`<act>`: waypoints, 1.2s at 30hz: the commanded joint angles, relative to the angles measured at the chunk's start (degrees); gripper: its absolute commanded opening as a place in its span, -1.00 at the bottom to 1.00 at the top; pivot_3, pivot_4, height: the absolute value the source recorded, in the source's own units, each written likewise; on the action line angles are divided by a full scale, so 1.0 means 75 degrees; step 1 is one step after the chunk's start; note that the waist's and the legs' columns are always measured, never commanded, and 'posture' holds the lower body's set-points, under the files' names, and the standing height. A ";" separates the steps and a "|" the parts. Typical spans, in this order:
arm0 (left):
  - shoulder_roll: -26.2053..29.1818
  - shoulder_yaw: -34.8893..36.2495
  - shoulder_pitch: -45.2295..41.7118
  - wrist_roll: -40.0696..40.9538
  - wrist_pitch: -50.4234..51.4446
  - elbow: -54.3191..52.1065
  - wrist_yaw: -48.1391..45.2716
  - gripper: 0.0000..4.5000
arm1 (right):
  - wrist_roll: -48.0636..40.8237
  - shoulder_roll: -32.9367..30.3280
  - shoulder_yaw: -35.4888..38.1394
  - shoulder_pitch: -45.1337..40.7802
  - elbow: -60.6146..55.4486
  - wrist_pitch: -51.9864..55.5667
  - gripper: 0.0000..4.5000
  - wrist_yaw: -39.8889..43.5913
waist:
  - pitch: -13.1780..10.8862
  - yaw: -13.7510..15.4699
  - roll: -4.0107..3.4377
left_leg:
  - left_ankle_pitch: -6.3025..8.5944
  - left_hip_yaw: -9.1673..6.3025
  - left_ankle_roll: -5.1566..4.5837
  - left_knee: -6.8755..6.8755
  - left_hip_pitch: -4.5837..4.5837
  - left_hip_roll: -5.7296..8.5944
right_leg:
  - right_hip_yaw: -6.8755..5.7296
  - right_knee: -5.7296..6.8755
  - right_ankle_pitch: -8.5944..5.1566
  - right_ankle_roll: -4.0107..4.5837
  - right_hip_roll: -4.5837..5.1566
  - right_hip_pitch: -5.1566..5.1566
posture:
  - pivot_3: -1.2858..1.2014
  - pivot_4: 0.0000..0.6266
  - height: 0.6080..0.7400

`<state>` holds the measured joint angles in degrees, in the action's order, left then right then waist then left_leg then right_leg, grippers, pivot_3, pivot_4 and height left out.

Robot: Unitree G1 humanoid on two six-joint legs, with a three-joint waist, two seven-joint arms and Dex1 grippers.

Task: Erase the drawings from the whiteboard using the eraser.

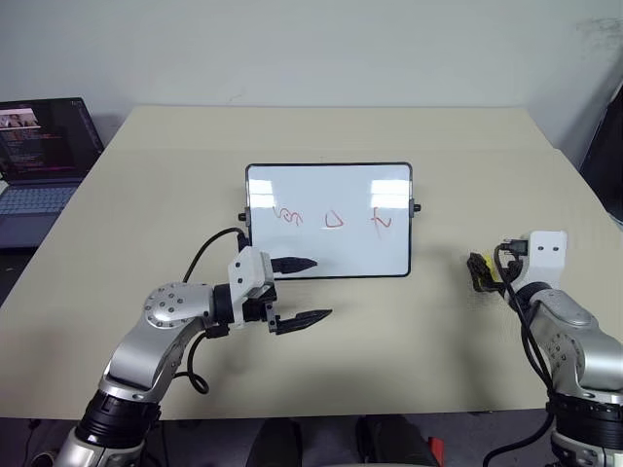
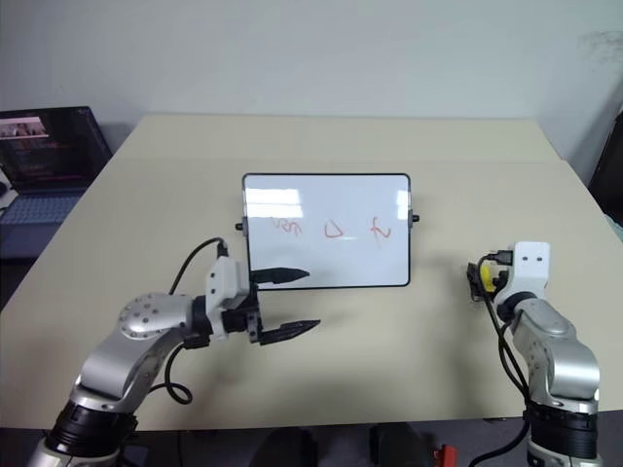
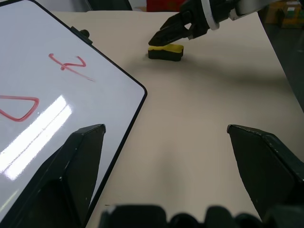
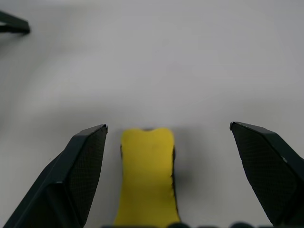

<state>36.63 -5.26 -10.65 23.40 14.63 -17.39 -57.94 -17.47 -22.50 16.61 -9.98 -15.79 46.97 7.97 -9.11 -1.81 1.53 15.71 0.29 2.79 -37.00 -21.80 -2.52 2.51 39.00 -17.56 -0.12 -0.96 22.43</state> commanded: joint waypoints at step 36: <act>0.0021 0.0235 0.0502 -0.0086 -0.0027 -0.0521 0.0471 1.00 | -0.0008 0.0063 0.0036 -0.0285 0.0832 -0.0444 -0.42 0.0359 | 0.0000 0.0004 0.0000 | 0.0000 -0.0001 0.0000 -0.0001 0.0001 0.0000 | -0.0001 0.0003 0.0001 0.0001 0.0001 0.0000 | 0.03 -0.52 1.00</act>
<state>36.66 -5.10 -6.98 22.54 14.63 -18.80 -55.11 -17.04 -21.94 16.29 -11.81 -8.50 44.63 10.17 -9.10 -1.78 1.53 15.71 0.28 2.79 -37.00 -21.80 -2.52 2.51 39.02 -17.56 -0.12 -0.95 22.43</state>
